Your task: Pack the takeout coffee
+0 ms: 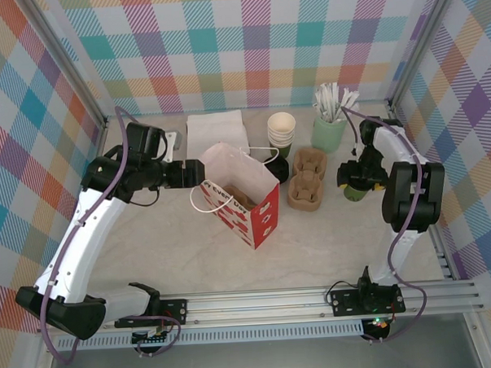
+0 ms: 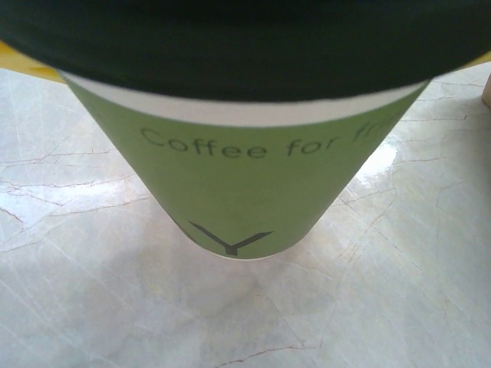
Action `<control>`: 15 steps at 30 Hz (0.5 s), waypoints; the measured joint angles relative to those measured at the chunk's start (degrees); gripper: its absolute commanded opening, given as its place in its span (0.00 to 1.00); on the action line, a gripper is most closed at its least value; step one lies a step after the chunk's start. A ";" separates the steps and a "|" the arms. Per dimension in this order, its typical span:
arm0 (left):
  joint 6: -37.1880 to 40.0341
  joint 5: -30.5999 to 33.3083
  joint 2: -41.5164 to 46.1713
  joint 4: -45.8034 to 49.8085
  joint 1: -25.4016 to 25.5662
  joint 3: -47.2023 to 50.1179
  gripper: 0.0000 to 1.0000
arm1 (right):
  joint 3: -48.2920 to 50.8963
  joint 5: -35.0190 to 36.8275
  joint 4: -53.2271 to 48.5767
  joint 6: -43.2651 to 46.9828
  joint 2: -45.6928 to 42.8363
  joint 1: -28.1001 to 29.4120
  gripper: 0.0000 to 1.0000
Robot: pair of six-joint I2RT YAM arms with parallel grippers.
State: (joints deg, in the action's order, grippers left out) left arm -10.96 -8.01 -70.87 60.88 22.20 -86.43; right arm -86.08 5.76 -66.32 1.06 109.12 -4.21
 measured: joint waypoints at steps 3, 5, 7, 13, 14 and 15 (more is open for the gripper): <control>0.02 0.00 0.02 -0.02 0.00 0.00 0.84 | -1.16 0.44 -0.66 0.20 0.52 0.33 0.92; 0.00 0.00 0.02 -0.02 -0.02 0.02 0.84 | -1.68 0.72 -0.79 0.33 0.90 0.52 0.91; 0.02 0.00 0.02 -0.02 0.00 0.02 0.84 | -1.77 0.85 -0.92 0.39 1.05 0.61 0.90; 0.02 -0.02 0.02 -0.02 0.00 0.07 0.84 | -2.56 1.09 -1.66 1.14 1.62 0.68 0.82; 0.02 0.00 0.02 -0.02 0.00 0.07 0.84 | -2.67 1.11 -1.75 1.18 1.68 0.68 0.81; 0.02 0.00 0.02 -0.02 0.00 0.07 0.84 | -2.67 1.11 -1.84 1.20 1.68 0.68 0.81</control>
State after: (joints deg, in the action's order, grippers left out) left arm -10.94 -8.01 -70.85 60.86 22.20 -86.37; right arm -88.75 6.87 -68.16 2.26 110.80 -3.53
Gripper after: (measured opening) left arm 0.839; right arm 0.863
